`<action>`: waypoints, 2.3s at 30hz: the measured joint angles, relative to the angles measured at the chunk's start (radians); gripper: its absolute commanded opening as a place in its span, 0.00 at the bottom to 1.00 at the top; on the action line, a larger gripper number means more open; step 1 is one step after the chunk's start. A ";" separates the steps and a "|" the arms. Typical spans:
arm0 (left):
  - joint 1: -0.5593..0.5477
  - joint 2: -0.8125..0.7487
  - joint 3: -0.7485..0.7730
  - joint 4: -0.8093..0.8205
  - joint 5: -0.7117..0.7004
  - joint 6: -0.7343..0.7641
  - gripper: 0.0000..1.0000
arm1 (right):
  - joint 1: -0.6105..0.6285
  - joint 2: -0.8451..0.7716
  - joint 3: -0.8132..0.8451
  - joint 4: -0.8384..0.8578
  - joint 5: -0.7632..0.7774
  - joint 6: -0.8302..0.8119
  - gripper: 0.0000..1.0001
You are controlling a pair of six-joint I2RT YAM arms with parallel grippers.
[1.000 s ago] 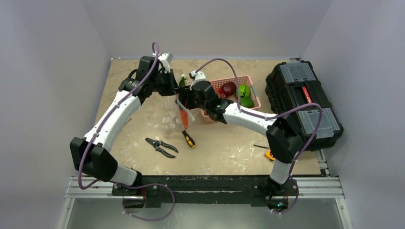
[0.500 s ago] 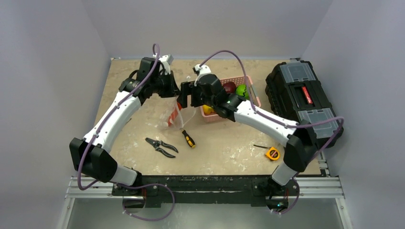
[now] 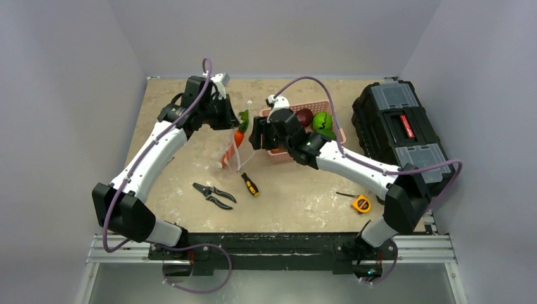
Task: Place the food in the zip-top bag and seal the zipper
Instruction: Adjust the zipper food storage bag at the center of the board, then pick up the fake fruit from the bin.
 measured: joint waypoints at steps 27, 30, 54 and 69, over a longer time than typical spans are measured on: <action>0.009 -0.102 0.004 -0.061 -0.282 0.001 0.00 | -0.004 0.255 0.397 -0.103 -0.143 0.061 0.00; 0.012 -0.112 -0.004 -0.072 -0.351 0.008 0.00 | -0.006 0.261 0.397 -0.104 -0.134 0.056 0.00; 0.061 -0.002 -0.005 -0.043 -0.132 -0.009 0.00 | -0.007 0.258 0.394 -0.063 -0.100 -0.017 0.55; 0.061 0.044 0.051 -0.091 -0.105 -0.006 0.00 | -0.052 -0.224 0.016 -0.035 0.172 -0.089 0.83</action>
